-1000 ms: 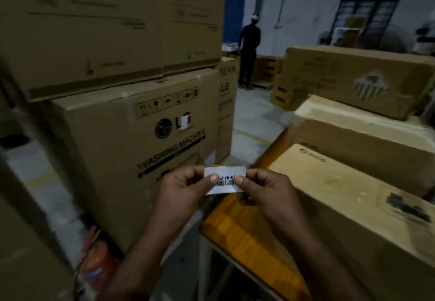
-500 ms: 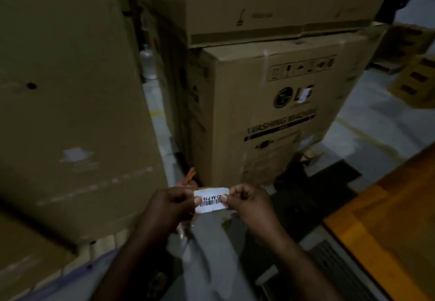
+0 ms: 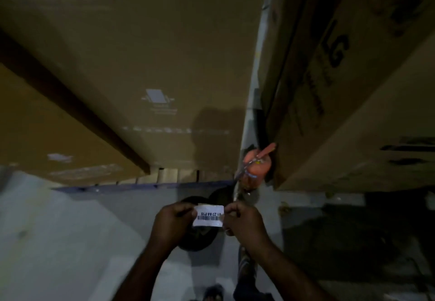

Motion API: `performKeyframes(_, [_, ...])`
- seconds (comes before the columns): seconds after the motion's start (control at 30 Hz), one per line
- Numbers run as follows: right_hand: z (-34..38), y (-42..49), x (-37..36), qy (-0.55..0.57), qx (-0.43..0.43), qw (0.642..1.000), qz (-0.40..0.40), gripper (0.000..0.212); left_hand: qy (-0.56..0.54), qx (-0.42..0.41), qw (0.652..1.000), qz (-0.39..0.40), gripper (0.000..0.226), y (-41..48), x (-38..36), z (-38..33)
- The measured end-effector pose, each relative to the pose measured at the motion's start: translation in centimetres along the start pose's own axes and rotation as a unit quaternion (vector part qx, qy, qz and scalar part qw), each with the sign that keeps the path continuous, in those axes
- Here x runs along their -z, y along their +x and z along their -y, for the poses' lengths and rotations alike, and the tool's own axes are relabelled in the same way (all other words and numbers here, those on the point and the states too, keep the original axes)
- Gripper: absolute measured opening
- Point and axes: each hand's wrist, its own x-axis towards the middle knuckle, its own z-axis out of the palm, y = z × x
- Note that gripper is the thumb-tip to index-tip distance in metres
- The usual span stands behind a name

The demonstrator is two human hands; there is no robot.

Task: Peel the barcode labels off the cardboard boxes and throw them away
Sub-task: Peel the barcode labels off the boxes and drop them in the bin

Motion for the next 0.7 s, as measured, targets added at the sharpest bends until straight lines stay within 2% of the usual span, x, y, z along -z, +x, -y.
performKeyframes(0.17, [-5.9, 9.9, -4.6, -0.12, -0.027, 0.992, 0.027, 0.03, 0.065, 0.064, 0.995, -0.043, 0.017, 7.1, -3.2, 6.5])
performKeyframes(0.27, [-10.4, 14.7, -8.0, -0.193, -0.049, 0.978, 0.055, 0.01, 0.118, 0.08, 0.988, -0.066, 0.012, 11.4, -5.4, 11.5])
performKeyframes(0.33, [-13.3, 17.8, -10.0, -0.262, -0.051, 0.96, 0.09, 0.014, 0.188, 0.069, 0.978, -0.053, 0.025, 14.2, -6.9, 14.9])
performKeyframes(0.43, [-17.6, 22.0, -12.8, -0.309, -0.067, 0.947, 0.063, 0.025, 0.26, 0.065, 0.963, -0.032, 0.03, 18.2, -8.5, 19.4])
performKeyframes(0.5, [-20.2, 23.7, -14.5, -0.313, -0.046, 0.948, 0.033, 0.026, 0.277, 0.102, 0.955, -0.008, 0.031, 20.5, -9.3, 22.0])
performKeyframes(0.6, [-23.6, 24.7, -16.6, -0.289, -0.055, 0.956, 0.012, 0.028, 0.248, 0.185, 0.951, 0.015, 0.033, 22.3, -10.6, 25.5])
performKeyframes(0.7, [-26.8, 25.5, -17.9, -0.297, -0.054, 0.953, -0.01, 0.027, 0.234, 0.184, 0.954, 0.028, 0.032, 22.3, -11.9, 28.4])
